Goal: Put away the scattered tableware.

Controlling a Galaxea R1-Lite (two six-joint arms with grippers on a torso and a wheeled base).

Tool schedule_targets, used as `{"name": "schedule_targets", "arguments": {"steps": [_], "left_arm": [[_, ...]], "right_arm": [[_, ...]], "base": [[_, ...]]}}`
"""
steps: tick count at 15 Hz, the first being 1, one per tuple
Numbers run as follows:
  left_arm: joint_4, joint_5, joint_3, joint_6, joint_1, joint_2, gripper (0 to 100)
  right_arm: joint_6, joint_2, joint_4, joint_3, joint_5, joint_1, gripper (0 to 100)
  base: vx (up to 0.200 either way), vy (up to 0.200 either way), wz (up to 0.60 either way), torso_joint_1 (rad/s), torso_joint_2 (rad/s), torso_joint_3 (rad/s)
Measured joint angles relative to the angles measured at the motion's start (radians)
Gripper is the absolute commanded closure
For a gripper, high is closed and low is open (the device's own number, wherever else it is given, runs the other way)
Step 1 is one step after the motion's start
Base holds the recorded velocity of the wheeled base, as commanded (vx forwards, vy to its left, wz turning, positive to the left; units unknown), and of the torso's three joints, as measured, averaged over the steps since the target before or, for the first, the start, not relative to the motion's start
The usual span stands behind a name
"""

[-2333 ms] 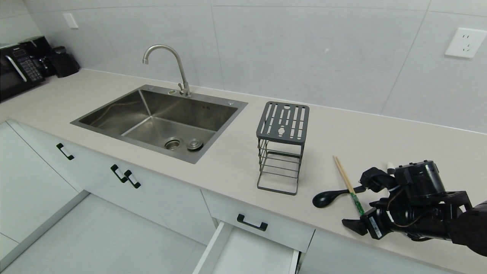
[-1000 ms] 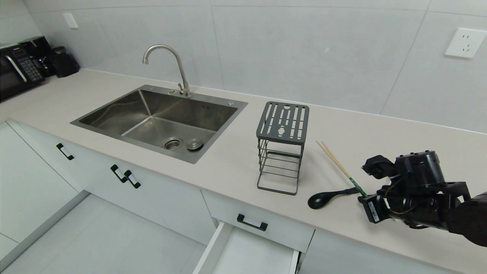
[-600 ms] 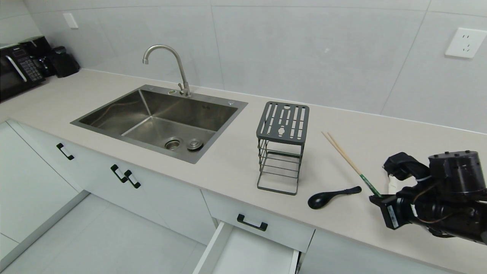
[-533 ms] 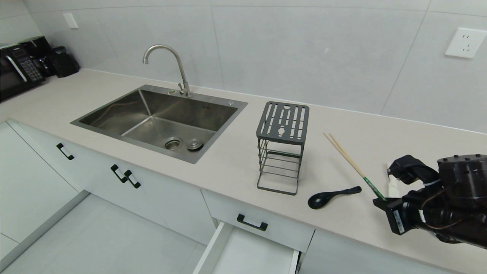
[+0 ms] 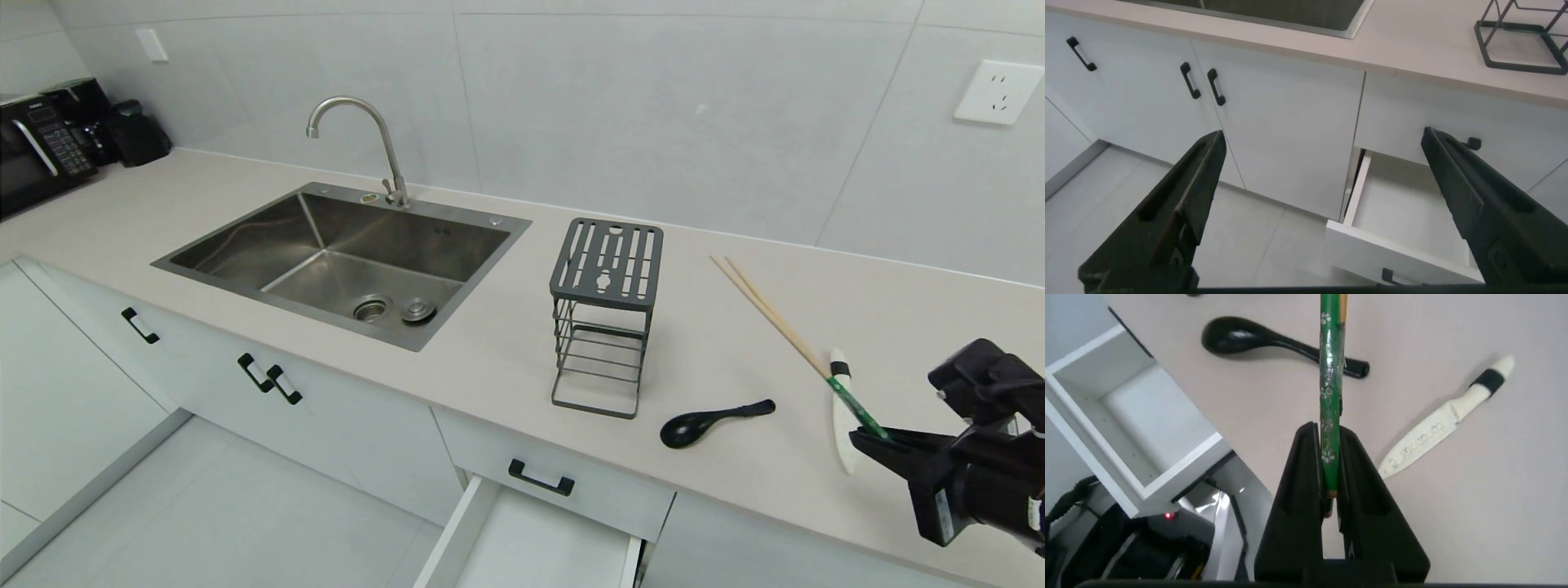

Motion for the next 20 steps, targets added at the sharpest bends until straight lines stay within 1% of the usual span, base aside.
{"name": "schedule_targets", "arguments": {"steps": [3,6,8,10,12,16,18,20], "left_arm": [[0.000,0.000,0.000,0.000,0.000,0.000,0],[0.000,0.000,0.000,0.000,0.000,0.000,0],[0.000,0.000,0.000,0.000,0.000,0.000,0],[0.000,0.000,0.000,0.000,0.000,0.000,0],[0.000,0.000,0.000,0.000,0.000,0.000,0],[0.000,0.000,0.000,0.000,0.000,0.000,0],[0.000,0.000,0.000,0.000,0.000,0.000,0],[0.000,0.000,0.000,0.000,0.000,0.000,0]], "right_arm": [[-0.021,-0.042,-0.031,0.001,0.049,0.013,100],[-0.023,-0.046,-0.041,-0.040,0.086,0.066,100],[-0.026,-0.025,-0.049,-0.095,0.117,0.128,100],[-0.029,0.031,-0.073,-0.146,0.140,0.223,100],[-0.030,0.097,-0.086,-0.185,0.147,0.296,100],[-0.030,0.218,-0.089,-0.261,0.148,0.377,100],[-0.030,0.243,-0.103,-0.254,0.147,0.405,100],[-0.028,0.256,-0.152,-0.204,0.155,0.430,100]], "base": [[0.000,0.000,0.00,0.000,0.00,0.000],[0.000,0.000,0.00,0.000,0.00,0.000],[0.000,0.000,0.00,0.000,0.00,0.000],[0.000,0.000,0.00,0.000,0.00,0.000],[0.000,0.000,0.00,0.000,0.00,0.000],[0.000,0.000,0.00,0.000,0.00,0.000],[0.000,0.000,0.00,0.000,0.00,0.000],[0.000,0.000,0.00,0.000,0.00,0.000]]}}
